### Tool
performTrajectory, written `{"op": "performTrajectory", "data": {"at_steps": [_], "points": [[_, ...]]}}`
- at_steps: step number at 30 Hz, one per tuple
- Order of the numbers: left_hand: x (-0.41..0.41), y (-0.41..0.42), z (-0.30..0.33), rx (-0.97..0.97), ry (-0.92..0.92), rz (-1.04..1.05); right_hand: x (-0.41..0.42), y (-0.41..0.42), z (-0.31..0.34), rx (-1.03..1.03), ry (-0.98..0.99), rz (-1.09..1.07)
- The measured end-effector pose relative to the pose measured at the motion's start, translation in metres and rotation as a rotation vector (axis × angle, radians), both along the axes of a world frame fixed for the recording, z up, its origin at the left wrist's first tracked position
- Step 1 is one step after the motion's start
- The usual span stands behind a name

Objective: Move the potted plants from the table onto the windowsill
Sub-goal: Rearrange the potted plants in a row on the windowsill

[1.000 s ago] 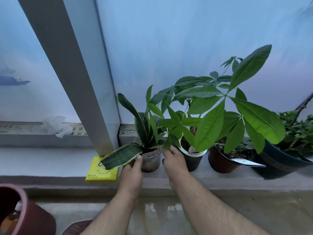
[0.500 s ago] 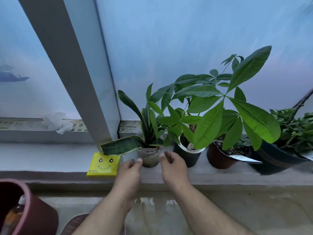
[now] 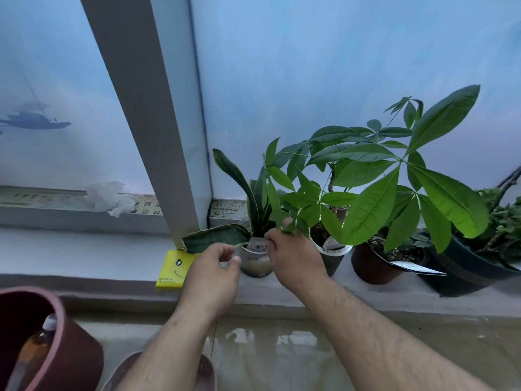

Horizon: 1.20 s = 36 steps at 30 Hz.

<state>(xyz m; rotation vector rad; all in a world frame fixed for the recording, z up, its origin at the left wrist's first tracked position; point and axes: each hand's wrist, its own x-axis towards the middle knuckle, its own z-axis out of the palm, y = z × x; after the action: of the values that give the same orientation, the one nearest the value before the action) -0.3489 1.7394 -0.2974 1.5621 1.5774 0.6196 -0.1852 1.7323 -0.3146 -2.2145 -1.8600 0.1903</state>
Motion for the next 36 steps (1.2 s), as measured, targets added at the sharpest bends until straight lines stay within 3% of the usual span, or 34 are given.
{"op": "performTrajectory", "data": {"at_steps": [9, 17, 21, 27, 36], "points": [[0.021, 0.002, -0.015, 0.012, 0.155, -0.103, 0.000, -0.010, 0.018, 0.057, -0.296, 0.133], [0.023, 0.004, -0.020, 0.010, 0.167, -0.080, -0.002, 0.002, 0.012, -0.067, -0.168, 0.184], [0.023, 0.005, -0.019, 0.035, 0.162, -0.044, 0.002, -0.001, 0.002, 0.043, -0.113, 0.161], [0.034, -0.001, -0.009, 0.147, 0.161, -0.011, 0.010, -0.059, 0.004, 0.148, 0.132, 0.174], [0.101, -0.034, -0.004, 0.178, 0.034, -0.291, 0.101, -0.105, 0.031, 0.346, 0.137, -0.217]]}}
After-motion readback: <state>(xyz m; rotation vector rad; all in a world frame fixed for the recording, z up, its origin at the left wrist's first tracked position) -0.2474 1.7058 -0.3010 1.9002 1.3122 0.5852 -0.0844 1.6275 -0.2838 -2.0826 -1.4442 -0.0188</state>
